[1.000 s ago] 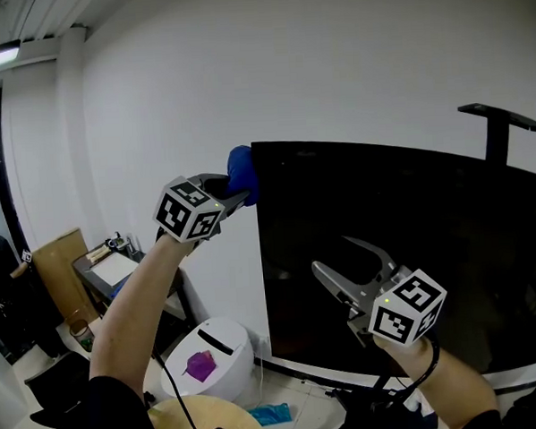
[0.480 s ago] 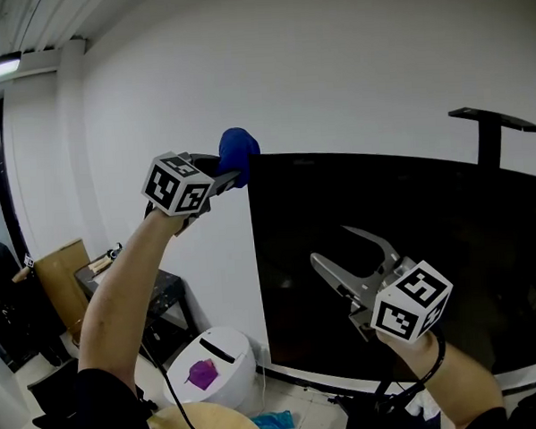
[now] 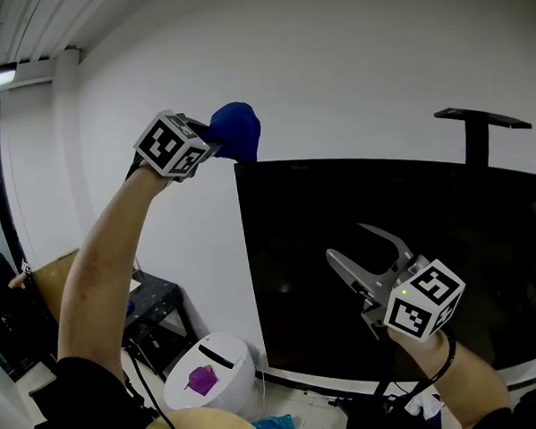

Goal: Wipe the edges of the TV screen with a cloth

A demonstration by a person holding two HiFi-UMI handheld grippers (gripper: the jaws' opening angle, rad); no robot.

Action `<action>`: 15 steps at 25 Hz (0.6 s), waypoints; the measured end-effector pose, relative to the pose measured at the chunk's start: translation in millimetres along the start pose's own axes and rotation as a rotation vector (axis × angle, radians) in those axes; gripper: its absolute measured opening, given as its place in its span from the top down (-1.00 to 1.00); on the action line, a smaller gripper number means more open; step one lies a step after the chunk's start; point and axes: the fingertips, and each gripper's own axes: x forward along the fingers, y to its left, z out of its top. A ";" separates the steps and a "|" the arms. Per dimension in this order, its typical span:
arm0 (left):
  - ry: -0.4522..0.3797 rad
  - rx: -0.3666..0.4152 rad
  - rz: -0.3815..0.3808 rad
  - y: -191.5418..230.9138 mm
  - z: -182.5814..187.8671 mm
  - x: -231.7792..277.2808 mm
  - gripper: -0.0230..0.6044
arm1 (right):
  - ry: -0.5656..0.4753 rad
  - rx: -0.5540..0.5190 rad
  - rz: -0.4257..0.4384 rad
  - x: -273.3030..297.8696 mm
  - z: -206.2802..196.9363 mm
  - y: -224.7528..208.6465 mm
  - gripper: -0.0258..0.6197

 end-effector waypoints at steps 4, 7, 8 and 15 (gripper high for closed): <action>0.128 0.194 -0.004 -15.0 9.1 10.5 0.53 | -0.021 -0.007 -0.026 -15.3 12.0 -7.9 0.12; 0.157 0.305 -0.059 -45.0 13.7 19.5 0.53 | -0.041 -0.015 -0.033 -26.7 23.3 -8.3 0.12; 0.168 0.342 -0.076 -55.2 14.2 20.9 0.53 | -0.046 -0.015 -0.034 -30.8 26.1 -8.3 0.12; 0.215 0.448 -0.088 -77.3 31.5 25.3 0.53 | -0.108 0.061 -0.046 -60.7 43.4 -15.2 0.12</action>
